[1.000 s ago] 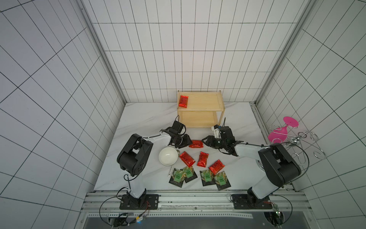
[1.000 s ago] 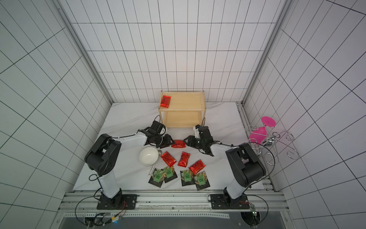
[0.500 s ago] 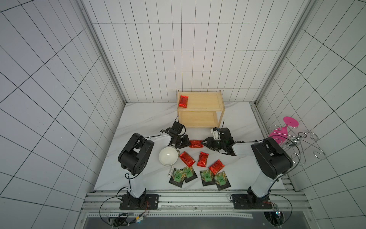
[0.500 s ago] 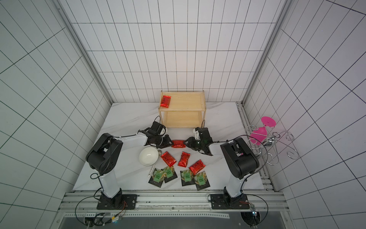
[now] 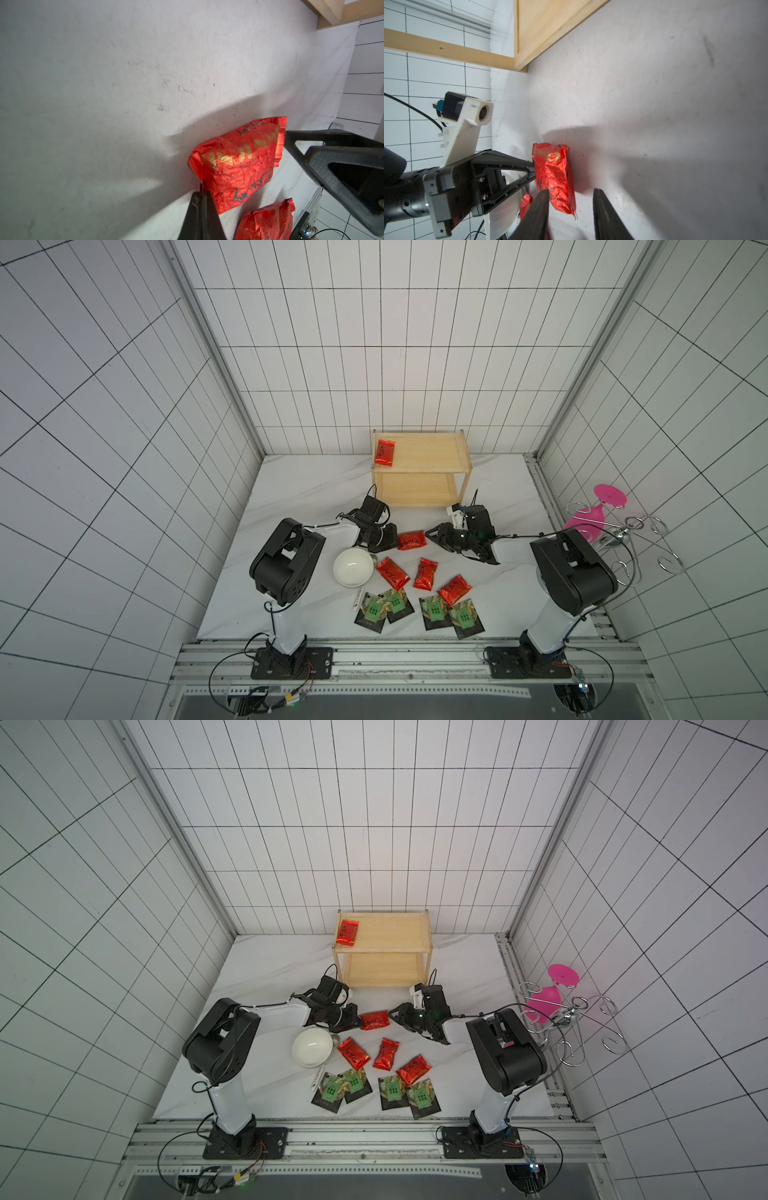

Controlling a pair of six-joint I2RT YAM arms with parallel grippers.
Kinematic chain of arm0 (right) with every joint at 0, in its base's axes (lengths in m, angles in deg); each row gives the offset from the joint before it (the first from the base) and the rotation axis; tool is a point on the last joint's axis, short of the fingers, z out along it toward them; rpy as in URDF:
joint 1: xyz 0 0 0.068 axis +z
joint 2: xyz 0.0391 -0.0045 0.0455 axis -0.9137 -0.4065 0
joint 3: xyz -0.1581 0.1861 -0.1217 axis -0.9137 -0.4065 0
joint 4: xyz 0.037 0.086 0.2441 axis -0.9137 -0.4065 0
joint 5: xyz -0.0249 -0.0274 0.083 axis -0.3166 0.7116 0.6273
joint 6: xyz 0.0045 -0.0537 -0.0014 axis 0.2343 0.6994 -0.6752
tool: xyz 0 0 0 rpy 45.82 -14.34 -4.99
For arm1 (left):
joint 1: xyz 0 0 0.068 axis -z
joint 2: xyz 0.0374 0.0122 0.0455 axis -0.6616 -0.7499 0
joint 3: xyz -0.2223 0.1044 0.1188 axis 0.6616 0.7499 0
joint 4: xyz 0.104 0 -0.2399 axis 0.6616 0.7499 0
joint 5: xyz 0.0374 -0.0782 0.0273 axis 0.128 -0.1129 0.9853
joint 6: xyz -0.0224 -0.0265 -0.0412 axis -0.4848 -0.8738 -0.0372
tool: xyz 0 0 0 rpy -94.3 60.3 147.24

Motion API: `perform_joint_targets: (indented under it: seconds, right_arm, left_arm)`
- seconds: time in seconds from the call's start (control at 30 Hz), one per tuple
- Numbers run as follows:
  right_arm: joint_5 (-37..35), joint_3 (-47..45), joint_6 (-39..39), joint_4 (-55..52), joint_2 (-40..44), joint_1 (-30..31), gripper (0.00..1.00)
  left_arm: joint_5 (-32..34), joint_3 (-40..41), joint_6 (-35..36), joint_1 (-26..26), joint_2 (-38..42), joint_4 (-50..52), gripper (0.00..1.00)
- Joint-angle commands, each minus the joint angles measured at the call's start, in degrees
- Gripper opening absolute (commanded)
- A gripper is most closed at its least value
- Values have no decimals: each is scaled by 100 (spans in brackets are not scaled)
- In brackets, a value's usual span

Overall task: Place the tea bags on the shelf by color
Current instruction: Pick up the tea bag from the center of the board.

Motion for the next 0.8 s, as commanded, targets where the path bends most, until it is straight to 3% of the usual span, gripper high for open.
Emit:
perform_joint_targets:
  seconds: [0.0,0.17,0.3,0.77]
  right_arm:
    - [284,-88,9,-280,491,-239,39]
    - [877,13,-184,-469,950,-455,39]
    - [1027,343,132,-1136,1109,-485,42]
    - [1628,303,-728,-89,1013,-516,35]
  left_arm:
    - [-170,50,124,13,430,-109,0]
    - [-524,-67,228,-44,927,33,0]
    - [-761,-38,182,-128,1212,-72,0]
    - [-1258,160,-204,-144,1526,-711,0]
